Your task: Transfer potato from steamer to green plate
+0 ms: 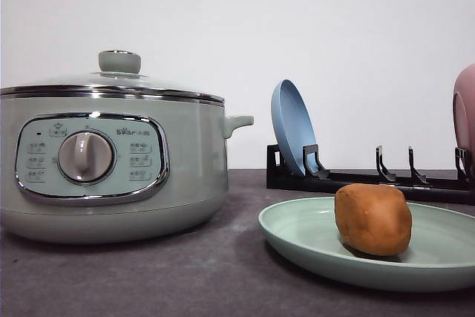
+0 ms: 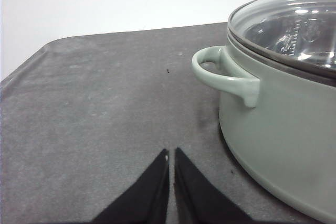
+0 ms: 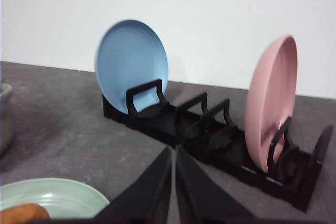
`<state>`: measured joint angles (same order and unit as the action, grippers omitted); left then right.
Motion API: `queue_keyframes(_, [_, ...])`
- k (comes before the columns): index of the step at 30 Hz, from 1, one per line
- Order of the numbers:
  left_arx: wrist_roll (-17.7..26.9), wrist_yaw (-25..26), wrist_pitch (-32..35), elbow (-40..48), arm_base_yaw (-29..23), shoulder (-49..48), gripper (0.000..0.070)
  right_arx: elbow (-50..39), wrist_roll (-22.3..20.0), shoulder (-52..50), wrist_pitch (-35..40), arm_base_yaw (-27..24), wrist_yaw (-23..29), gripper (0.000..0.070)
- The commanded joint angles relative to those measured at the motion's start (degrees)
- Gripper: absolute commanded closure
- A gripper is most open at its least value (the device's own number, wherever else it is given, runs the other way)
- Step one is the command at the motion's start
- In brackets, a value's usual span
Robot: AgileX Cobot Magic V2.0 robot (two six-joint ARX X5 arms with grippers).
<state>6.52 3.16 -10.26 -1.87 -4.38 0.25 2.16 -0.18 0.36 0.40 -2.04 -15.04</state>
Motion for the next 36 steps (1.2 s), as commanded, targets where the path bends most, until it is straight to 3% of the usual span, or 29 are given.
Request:
queue_keyframes(1, [-0.17,-0.02,-0.44,1.18,-0.22,-0.09,0.069,-0.81,0.43,-0.15,0.1,-0.02,0.25,0.07])
queue_keyframes(10, [-0.17,-0.02,-0.44,1.18,-0.22,-0.09,0.0691,-1.51,1.06,-0.15,-10.1,0.13,0.23,0.07])
queue_keyframes(36, [-0.15,-0.02,-0.44,1.18,-0.22,-0.07,0.069,-1.49,1.66,-0.15,-9.43,0.13,0.08,0.07])
